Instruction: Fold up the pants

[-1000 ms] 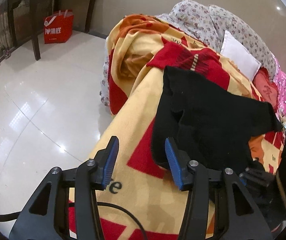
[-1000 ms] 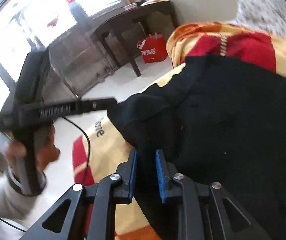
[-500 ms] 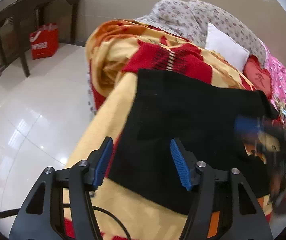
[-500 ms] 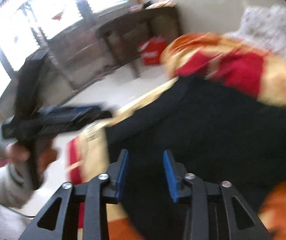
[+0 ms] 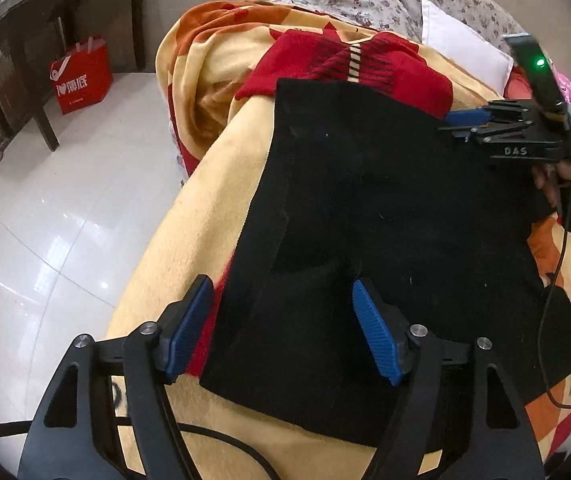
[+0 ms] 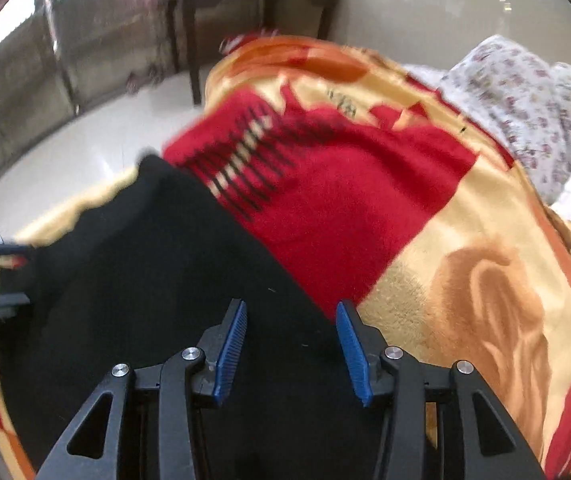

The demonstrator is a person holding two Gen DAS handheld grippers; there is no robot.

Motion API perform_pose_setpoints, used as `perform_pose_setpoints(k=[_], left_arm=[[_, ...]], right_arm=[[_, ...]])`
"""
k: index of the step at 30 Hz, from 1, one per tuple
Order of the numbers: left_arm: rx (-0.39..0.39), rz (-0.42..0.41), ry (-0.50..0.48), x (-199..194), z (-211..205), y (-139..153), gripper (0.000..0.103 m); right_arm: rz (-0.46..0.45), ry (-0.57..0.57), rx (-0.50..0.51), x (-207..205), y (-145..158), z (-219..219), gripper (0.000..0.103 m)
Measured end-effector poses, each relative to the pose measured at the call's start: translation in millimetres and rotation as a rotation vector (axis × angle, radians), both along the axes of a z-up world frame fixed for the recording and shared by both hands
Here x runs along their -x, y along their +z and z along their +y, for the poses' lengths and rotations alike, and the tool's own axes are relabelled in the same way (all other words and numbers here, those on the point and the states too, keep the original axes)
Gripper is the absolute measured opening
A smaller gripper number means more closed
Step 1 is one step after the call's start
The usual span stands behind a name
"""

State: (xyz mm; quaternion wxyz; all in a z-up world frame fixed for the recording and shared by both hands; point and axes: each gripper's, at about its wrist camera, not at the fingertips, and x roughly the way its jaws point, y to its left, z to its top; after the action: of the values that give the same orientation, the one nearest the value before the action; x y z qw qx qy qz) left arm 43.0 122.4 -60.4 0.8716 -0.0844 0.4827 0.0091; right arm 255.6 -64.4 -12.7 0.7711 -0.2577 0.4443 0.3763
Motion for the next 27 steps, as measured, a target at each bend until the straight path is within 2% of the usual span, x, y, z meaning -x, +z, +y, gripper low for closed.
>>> perform_pose_setpoints(k=[3, 4, 5, 7, 8, 11, 15, 18, 20, 21, 23, 25, 27], left_arm=[[-0.022, 0.000, 0.000, -1.9, -3.3, 0.6, 0.077], [-0.033, -0.001, -0.001, -3.5, -4.6, 0.0, 0.077], [-0.037, -0.002, -0.001, -1.4, -6.2, 0.7, 0.077], [-0.035, -0.004, 0.003, -1.0, -5.7, 1.0, 0.077], [-0.030, -0.008, 0.006, -0.4, -5.0, 1.1, 0.077], [-0.013, -0.013, 0.015, 0.2, -1.6, 1.7, 0.077], [0.005, -0.018, 0.023, 3.7, 1.5, 2.7, 0.077], [0.081, -0.034, 0.061, 12.4, 16.2, 9.6, 0.077], [0.147, -0.088, 0.104, 28.9, 34.5, 23.9, 0.077], [0.155, -0.105, 0.118, 34.8, 40.3, 28.5, 0.077], [0.147, -0.142, 0.163, 50.7, 55.3, 39.1, 0.077], [0.105, -0.144, 0.196, 62.2, 67.0, 46.3, 0.077], [0.082, -0.149, 0.221, 71.1, 75.6, 51.5, 0.077]], right_arm=[[0.019, 0.029, 0.000, -8.8, -10.8, -0.8, 0.044], [0.017, 0.035, -0.016, -9.1, -10.9, -1.3, 0.034], [0.019, 0.033, -0.020, -7.9, -12.2, 0.4, 0.020], [0.022, 0.016, -0.026, -7.4, -13.2, 1.8, 0.007], [-0.001, 0.007, -0.034, -0.4, -9.7, 1.4, 0.005], [-0.036, -0.015, -0.079, 22.7, 4.9, -5.6, 0.004], [-0.070, -0.026, -0.184, 79.3, 42.6, -24.6, 0.004], [-0.088, -0.020, -0.212, 139.6, 59.9, -33.8, 0.004], [-0.070, -0.024, -0.240, 183.1, 60.6, -38.5, 0.004], [-0.054, -0.034, -0.252, 196.2, 58.1, -39.4, 0.004], [-0.010, -0.058, -0.306, 227.4, 48.8, -40.6, 0.004], [0.040, -0.059, -0.366, 252.5, 40.6, -38.5, 0.004], [0.047, -0.104, -0.384, 266.9, 29.7, -34.2, 0.004]])
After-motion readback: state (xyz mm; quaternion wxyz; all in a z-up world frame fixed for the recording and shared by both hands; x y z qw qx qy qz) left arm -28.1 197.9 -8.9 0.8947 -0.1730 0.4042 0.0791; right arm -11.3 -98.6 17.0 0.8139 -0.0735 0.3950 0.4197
